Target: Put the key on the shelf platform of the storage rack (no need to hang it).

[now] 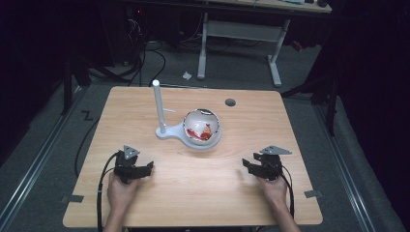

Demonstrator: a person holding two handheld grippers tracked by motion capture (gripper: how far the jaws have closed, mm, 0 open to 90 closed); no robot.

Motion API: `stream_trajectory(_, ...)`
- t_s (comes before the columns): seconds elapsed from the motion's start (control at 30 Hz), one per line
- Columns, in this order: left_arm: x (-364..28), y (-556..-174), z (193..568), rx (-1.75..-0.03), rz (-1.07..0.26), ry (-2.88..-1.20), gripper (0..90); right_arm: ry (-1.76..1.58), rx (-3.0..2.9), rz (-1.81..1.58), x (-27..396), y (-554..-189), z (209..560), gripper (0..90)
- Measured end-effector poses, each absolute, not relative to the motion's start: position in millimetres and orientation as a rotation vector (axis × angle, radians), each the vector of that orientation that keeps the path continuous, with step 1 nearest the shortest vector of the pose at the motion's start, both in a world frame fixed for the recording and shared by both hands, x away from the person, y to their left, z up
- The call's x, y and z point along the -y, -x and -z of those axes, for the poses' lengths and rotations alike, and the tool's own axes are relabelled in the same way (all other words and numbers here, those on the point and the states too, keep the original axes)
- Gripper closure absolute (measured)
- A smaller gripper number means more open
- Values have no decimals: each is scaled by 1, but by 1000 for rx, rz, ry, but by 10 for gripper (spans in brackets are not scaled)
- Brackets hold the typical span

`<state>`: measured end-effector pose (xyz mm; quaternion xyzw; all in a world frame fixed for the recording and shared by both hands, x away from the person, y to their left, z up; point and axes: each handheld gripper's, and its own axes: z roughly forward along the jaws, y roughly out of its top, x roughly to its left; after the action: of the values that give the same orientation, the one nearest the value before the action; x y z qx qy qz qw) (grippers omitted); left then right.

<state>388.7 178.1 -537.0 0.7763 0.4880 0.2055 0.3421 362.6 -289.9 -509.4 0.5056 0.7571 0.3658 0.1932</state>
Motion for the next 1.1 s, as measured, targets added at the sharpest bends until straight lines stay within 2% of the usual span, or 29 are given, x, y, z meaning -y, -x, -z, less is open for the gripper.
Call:
stream_trajectory(0.53,-178,-389,537,-1269,-534,-2019,184,-1437,-2124,-931,283,-369,528,431)
stream_trajectory(1.1,-178,-389,537,-1269,-535,-2018,184,-1386,-2115,-896,280,-368,531,412)
